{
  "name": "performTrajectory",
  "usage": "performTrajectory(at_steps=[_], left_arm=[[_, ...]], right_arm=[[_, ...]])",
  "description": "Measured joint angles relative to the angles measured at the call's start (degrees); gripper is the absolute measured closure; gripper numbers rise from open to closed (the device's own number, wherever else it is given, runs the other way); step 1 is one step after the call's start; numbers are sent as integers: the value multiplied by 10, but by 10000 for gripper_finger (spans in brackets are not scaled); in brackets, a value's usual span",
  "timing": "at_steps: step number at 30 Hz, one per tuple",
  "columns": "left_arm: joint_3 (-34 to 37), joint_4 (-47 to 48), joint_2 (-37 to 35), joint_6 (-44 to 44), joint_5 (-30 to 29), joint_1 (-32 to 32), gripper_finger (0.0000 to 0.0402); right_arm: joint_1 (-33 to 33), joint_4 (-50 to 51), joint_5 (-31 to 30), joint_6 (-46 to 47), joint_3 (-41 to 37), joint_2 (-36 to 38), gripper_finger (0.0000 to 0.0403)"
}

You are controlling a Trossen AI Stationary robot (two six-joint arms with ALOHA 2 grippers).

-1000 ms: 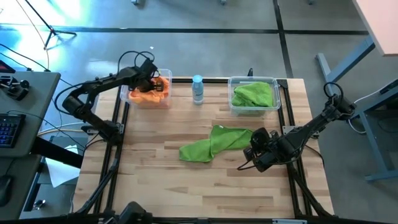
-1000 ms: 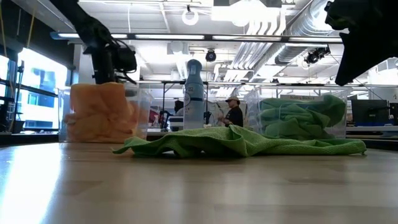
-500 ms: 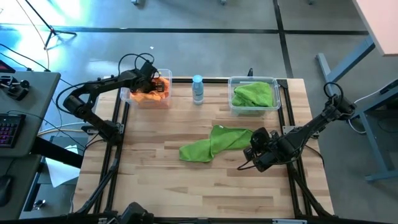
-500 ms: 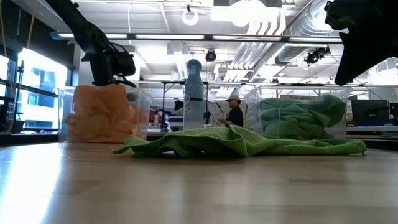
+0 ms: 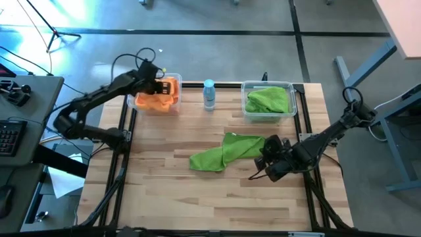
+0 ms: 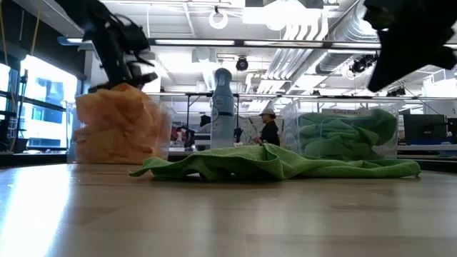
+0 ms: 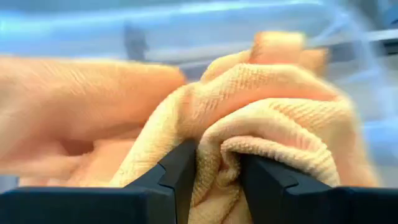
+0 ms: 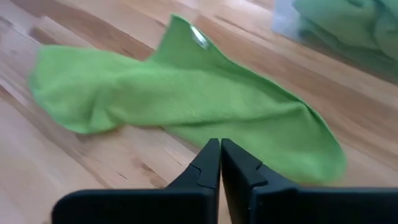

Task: Sort microfiber towel by color & place in baskets
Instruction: Put the orange towel into the left transparent bin, then put the green towel into the right transparent bin

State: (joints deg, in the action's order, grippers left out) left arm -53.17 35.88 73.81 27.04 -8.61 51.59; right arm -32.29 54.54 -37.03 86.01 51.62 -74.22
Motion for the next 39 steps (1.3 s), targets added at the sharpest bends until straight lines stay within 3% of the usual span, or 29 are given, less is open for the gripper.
performTrajectory(at_steps=[7, 13, 17, 21, 26, 34, 39], left_arm=[[0, 48, -77, -2, -26, -27, 290], [-1, 51, -104, -18, -31, -62, 291], [-2, 52, -111, -41, -48, -100, 291], [-2, 70, -112, -20, -83, -119, 291], [-2, 80, -112, -10, -69, -138, 291], [-2, 76, -125, -11, -49, -199, 291], [-2, 76, -143, 1, -49, -232, 291]], right_arm=[[73, -108, -2, -161, 0, 0, 324], [140, -275, 29, -474, 0, -2, 260], [190, -330, 91, -600, 1, -28, 234], [230, -334, 173, -674, 23, -88, 222], [256, -322, 217, -752, 82, -188, 219], [269, -178, 271, -816, 215, -346, 219], [265, -160, 342, -821, 250, -414, 221]])
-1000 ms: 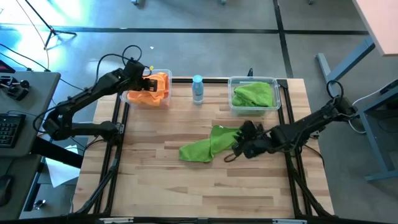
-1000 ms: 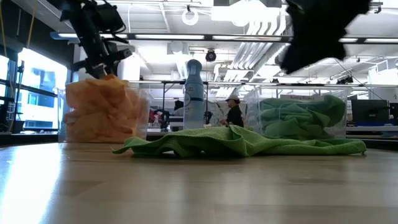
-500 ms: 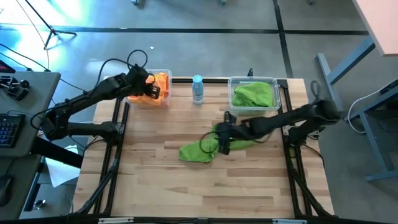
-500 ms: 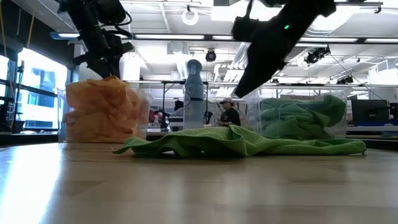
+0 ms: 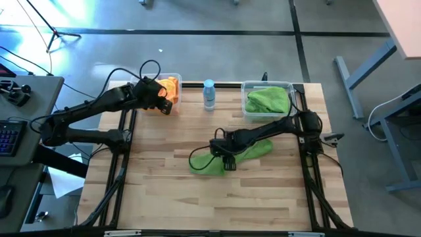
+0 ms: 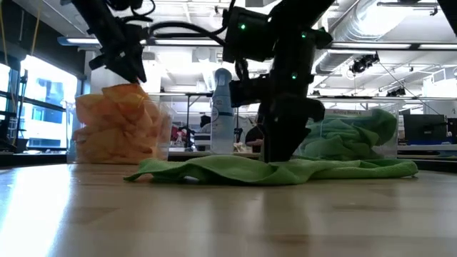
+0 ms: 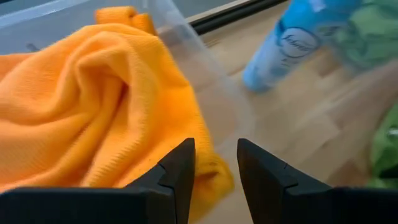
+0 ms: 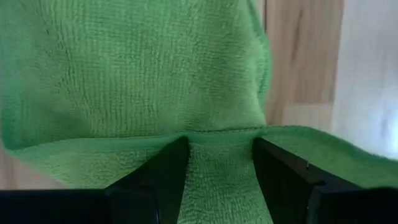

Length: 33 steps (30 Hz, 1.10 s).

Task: Sort microfiber towel by color & place in baskets
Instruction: Put the green towel into the right transparent bin

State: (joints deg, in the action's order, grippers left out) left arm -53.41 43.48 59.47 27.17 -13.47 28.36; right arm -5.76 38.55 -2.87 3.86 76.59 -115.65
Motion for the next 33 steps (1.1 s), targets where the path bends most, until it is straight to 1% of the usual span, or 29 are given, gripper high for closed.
performTrajectory(at_steps=[2, 4, 6, 9, 10, 12, 15, 17, 20, 26, 30, 33], left_arm=[[0, 0, -7, 11, 0, -15, 291], [0, -2, -17, 18, 6, -31, 291], [0, -11, -24, 18, 16, -50, 291], [0, -27, -26, 17, 20, -80, 291], [0, -33, -26, 18, 20, -90, 291], [-1, -43, -20, 26, 19, -107, 291], [-1, -44, -6, 43, 9, -129, 291], [0, -44, 5, 53, -1, -141, 291], [0, -44, 24, 58, -6, -157, 291], [0, -44, 59, 73, -6, -183, 291], [1, -43, 80, 73, -6, -196, 291], [1, -44, 93, 78, -6, -204, 291]], right_arm=[[-3, 4, 10, 17, 3, -18, 230], [-11, 14, 9, 36, 4, -29, 255], [-19, 20, 3, 62, 4, -32, 297], [-30, 35, -16, 99, 4, -25, 376], [-33, 47, -14, 101, 2, -19, 387], [-37, 59, -23, 121, -2, 1, 383], [-44, 89, -67, 150, -8, 42, 382], [-48, 80, -91, 157, -4, 88, 395], [-49, 92, -133, 165, -3, 156, 395], [-46, 102, -273, 179, -3, 301, 399], [-34, 104, -376, 154, -3, 386, 399], [-16, 101, -468, 130, -3, 450, 400]])
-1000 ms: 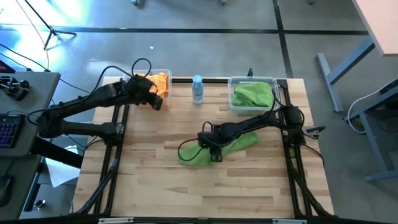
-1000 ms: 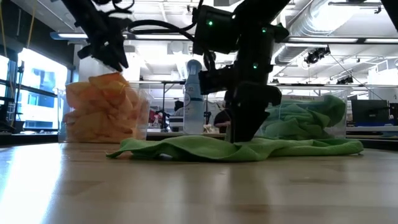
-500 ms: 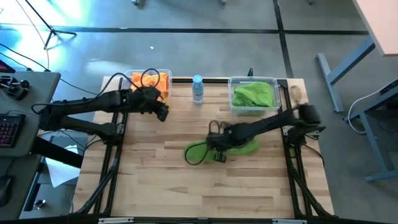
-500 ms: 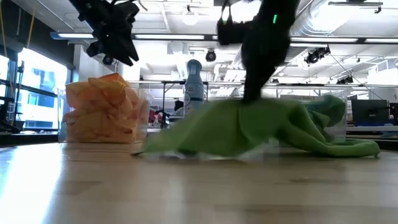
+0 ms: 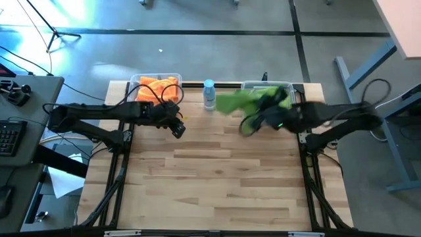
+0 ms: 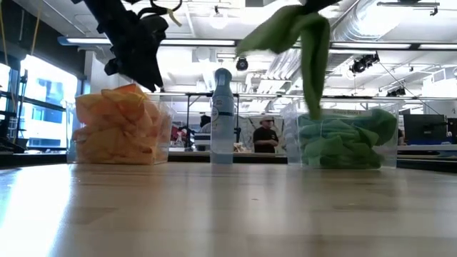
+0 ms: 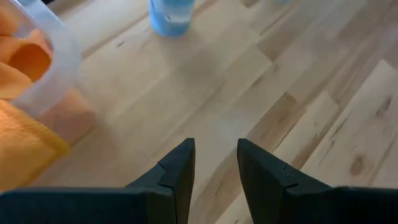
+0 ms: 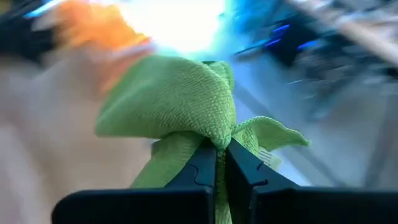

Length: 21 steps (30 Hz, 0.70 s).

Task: Sort microfiber towel by color & place in baskets
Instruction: Put the green towel into the right transparent bin

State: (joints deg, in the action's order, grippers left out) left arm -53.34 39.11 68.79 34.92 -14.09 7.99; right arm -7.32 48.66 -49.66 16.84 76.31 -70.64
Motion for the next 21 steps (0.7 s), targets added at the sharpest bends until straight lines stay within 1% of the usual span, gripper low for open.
performTrajectory(at_steps=[3, 4, 6, 7, 10, 14, 17, 19, 21], left_arm=[[0, -1, 13, 0, -1, -4, 291], [0, -1, 17, 0, -1, -4, 291], [0, -2, 24, 0, -2, -4, 291], [0, -2, 27, 0, -2, -4, 291], [0, -8, 37, -10, -6, -3, 291], [0, -34, 46, -26, -8, -1, 291], [0, -47, 47, -36, -14, -1, 291], [0, -52, 47, -37, -18, -1, 291], [0, -53, 47, -40, -17, 3, 291]], right_arm=[[25, 0, -93, -29, 0, 45, 400], [36, 0, -115, -38, 0, 58, 400], [60, 0, -128, -51, 0, 82, 400], [74, -4, -122, -59, -1, 90, 400], [114, -36, -69, -105, -23, 106, 400], [160, -104, -2, -156, -85, 114, 400], [186, -132, 35, -153, -135, 115, 400], [198, -130, 57, -142, -164, 115, 400], [205, -108, 73, -117, -190, 119, 400]])
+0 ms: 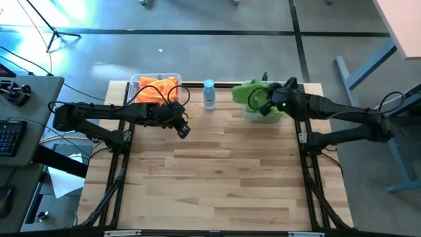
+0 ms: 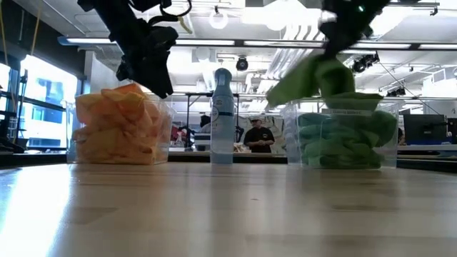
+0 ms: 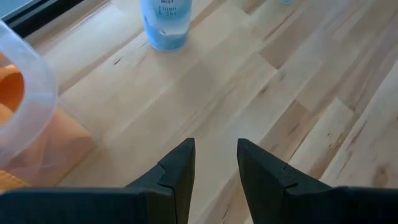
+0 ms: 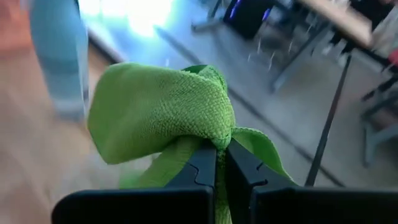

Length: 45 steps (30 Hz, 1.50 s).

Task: Sort microfiber towel by color & place in baskets
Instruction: Put the green towel into the right transparent bin

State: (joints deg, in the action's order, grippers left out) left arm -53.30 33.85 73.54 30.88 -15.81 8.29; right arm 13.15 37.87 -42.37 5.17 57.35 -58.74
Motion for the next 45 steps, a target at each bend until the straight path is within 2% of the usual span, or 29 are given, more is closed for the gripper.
performTrajectory(at_steps=[7, 13, 16, 19, 26, 38, 41, 45], left_arm=[[0, -5, 0, -10, -1, 1, 291], [0, -9, 0, -11, -4, 10, 291], [0, -9, 0, -11, -5, 20, 291], [0, -10, 0, -10, -5, 27, 291], [0, -10, 0, -10, -3, 33, 291], [0, -10, 0, -11, -4, 33, 291], [0, -10, 0, -11, -4, 33, 291], [0, -10, 0, -11, -4, 33, 291]], right_arm=[[4, 142, 47, 123, -71, 45, 401], [51, 87, 131, 215, -86, 47, 401], [106, 39, 198, 261, -86, 27, 401], [168, 39, 265, 303, -86, -9, 401], [256, 48, 364, 321, -78, -117, 401], [304, 47, 388, 309, -43, -318, 399], [304, 43, 385, 321, -42, -345, 384], [304, 35, 386, 320, -44, -342, 347]])
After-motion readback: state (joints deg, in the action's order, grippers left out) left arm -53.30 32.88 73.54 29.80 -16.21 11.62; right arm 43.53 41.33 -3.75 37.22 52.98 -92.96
